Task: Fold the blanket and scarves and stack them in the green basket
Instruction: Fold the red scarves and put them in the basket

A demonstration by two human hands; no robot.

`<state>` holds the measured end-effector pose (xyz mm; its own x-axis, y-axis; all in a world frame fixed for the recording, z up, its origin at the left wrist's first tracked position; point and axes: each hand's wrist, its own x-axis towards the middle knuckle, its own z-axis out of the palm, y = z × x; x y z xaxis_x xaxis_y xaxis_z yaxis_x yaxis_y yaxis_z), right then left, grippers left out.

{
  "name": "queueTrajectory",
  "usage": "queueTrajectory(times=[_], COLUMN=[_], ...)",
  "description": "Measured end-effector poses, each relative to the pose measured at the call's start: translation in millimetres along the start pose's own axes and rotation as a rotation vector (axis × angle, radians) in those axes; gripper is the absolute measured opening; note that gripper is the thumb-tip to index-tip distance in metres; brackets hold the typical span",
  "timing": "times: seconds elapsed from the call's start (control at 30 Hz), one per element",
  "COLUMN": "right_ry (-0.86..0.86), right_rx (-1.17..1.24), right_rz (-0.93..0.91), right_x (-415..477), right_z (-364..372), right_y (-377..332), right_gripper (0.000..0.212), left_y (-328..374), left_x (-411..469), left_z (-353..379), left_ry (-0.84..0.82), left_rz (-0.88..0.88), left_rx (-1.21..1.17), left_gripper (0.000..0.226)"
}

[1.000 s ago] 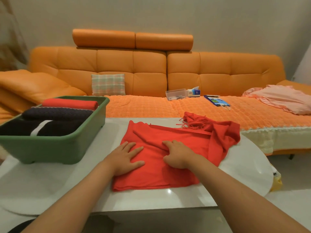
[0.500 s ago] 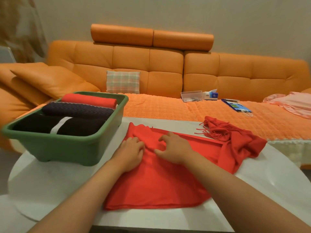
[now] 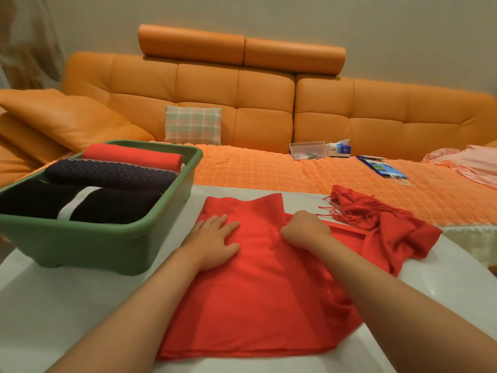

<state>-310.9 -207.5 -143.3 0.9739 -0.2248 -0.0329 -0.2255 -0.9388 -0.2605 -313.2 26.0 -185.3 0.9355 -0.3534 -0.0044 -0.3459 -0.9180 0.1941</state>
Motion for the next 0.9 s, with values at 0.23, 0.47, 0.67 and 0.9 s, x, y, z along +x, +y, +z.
queueTrajectory(times=[0.23, 0.47, 0.67, 0.9], right_ry=[0.062, 0.094, 0.036, 0.254], right_rx=[0.071, 0.131, 0.019, -0.085], right_rz=[0.047, -0.176, -0.248, -0.24], right_x=[15.8, 39.3, 63.2, 82.4], right_z=[8.5, 9.9, 9.1, 9.6], right_y=[-15.4, 17.2, 53.0, 56.4], right_gripper=[0.053, 0.027, 0.042, 0.024], left_y=[10.0, -4.6, 7.9, 24.3], left_x=[27.1, 37.2, 53.9, 72.1], left_z=[-6.4, 3.2, -11.2, 5.0], left_ry=[0.202, -0.032, 0.062, 0.045], left_rz=[0.039, -0.036, -0.103, 0.005], left_rx=[-0.099, 0.002, 0.028, -0.011], left_gripper=[0.036, 0.064, 0.047, 0.067])
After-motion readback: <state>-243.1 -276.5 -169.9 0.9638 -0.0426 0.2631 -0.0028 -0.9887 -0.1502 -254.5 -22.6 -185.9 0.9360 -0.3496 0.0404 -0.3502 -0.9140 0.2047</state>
